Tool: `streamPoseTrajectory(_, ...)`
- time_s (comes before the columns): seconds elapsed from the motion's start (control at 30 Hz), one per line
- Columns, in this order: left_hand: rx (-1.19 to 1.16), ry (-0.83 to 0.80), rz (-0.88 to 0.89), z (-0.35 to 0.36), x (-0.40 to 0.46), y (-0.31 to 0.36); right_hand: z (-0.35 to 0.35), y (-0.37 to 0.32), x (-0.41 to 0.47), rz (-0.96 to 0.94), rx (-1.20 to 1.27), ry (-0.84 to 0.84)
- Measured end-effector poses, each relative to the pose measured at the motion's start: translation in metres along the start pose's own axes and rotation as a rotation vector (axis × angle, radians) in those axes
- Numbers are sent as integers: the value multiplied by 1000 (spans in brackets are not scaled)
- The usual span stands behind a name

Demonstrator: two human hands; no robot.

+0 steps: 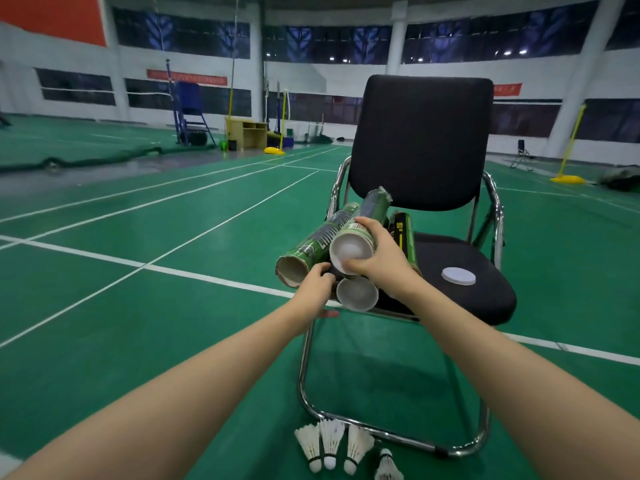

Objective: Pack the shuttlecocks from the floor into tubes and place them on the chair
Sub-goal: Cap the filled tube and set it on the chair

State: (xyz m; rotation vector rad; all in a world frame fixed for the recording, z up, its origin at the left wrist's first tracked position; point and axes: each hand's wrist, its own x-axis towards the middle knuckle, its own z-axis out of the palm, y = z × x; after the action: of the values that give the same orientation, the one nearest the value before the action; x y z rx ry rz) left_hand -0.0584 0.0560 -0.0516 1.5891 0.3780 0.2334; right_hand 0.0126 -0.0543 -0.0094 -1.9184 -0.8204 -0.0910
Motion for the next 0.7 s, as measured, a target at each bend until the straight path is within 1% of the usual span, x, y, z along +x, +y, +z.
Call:
streamPoseTrajectory(0.07,-110,-3,13,2,1,3,4,4,1,-13,-46,-12)
streamPoseTrajectory(0.13,-174,3,65,2,2,5,5,7,2,-28,-58,-16)
streamPoseTrajectory(0.27,-168,-43,198,5,-6,9,5,13,3,-34,-93,-48)
streamPoseTrajectory(0.37,-192,-64,165,4,-10,14,4,14,0,-30,-81,-66)
streamPoseTrajectory(0.47,-219,-52,116,2,-10,15,3,16,0,33,-119,-68)
streamPoseTrajectory(0.57,-221,13,141,2,-5,13,0,19,-1,32,-261,-132)
streamPoseTrajectory(0.63,-234,61,123,0,-1,11,-3,21,-5,18,-438,-178)
streamPoseTrajectory(0.7,-243,92,112,-4,3,9,-8,23,-9,22,-619,-174)
